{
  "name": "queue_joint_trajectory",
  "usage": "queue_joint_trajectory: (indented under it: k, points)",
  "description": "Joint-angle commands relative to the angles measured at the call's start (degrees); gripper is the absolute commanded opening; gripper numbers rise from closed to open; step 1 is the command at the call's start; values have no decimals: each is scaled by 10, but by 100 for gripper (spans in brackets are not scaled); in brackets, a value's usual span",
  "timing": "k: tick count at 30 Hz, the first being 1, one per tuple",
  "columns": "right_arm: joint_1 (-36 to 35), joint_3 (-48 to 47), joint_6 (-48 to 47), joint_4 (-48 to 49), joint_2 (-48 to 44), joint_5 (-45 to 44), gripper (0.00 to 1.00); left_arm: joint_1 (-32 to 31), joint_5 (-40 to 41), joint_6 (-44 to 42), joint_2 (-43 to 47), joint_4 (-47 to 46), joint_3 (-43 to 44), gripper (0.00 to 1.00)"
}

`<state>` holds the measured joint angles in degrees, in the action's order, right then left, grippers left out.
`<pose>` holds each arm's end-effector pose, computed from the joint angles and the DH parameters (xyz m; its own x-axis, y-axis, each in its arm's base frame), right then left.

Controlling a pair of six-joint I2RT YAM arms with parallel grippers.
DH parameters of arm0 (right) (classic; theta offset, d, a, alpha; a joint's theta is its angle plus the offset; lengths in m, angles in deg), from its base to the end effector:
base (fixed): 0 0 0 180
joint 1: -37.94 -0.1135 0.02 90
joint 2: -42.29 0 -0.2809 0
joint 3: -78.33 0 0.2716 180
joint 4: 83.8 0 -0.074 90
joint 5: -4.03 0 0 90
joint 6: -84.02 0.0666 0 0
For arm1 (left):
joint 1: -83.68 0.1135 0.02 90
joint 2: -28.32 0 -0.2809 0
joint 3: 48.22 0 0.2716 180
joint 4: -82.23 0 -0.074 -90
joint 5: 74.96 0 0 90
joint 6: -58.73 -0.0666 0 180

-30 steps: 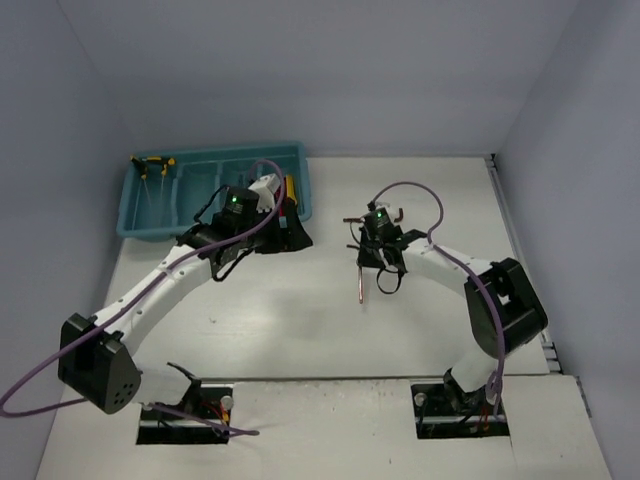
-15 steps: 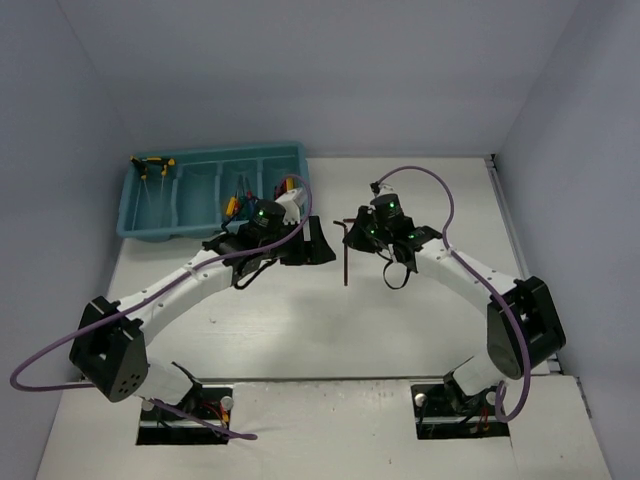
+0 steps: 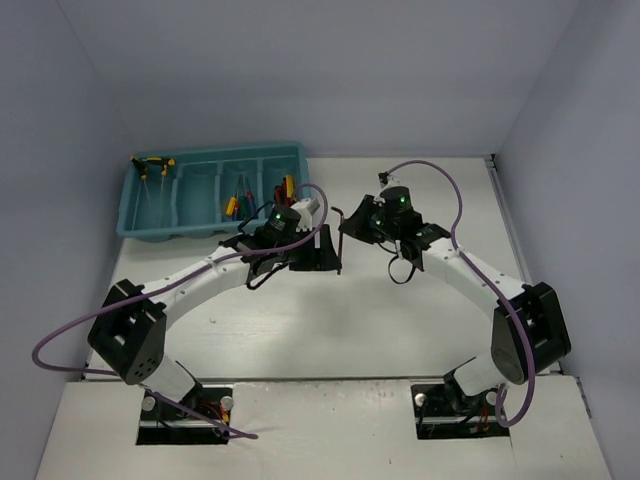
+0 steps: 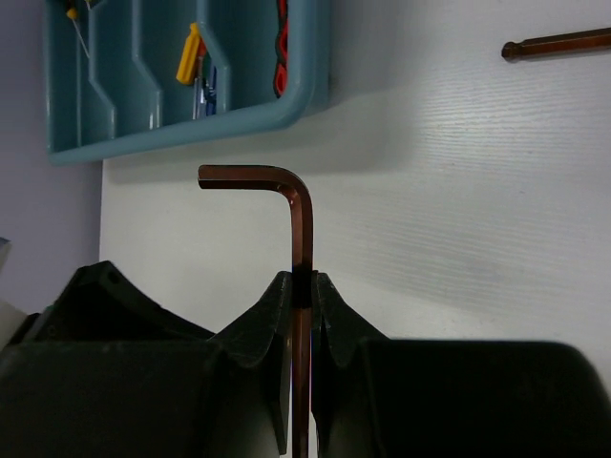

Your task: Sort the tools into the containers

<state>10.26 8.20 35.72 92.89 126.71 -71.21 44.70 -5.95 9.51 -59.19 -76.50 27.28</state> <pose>0.3355 0.1952 0.2842 -0.6418 0.3897 -0.6604 -0.3178 0.6486 0.6916 0.2861 -0.2622 0.2629 -0.8587 -0.0896 -0.5047 0.3424 0.6324 -0.6949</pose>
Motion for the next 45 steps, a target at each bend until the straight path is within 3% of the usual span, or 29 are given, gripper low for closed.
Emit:
queue_joint_trajectory:
  k: [1, 7, 16, 20, 21, 23, 28, 35, 40, 45]
  points:
    - [2, -10, 27, 70, -33, 25, 0, -8, 0, 10, -5, -60, 48, 63]
    - [2, -3, 38, 83, -32, 30, 0, -10, 0, 14, -26, -74, 68, 56]
    - [1, 12, 54, 107, -34, 35, 0, -11, -3, 12, -41, -75, 73, 0]
    - [2, 24, 56, 106, -38, 30, 1, -8, 4, 1, -30, -64, 71, 0]
    - [3, 27, 56, 106, -39, 29, 5, -5, 9, -2, -28, -54, 71, 0]
    - [14, 32, 58, 105, -41, 35, 30, 9, 11, -9, -19, -29, 70, 0]
    - [69, 37, 57, 94, -56, 89, 58, 72, 10, -32, 14, 22, 58, 0]
    - [121, 29, -38, -11, -106, 52, 62, 218, 58, -164, 26, 192, 156, 0]
    - [126, 53, -67, -54, -126, 8, 62, 331, 99, -230, -50, 255, 260, 0]
    - [126, 84, -73, -80, -150, -29, 62, 397, 131, -266, -158, 292, 366, 0]
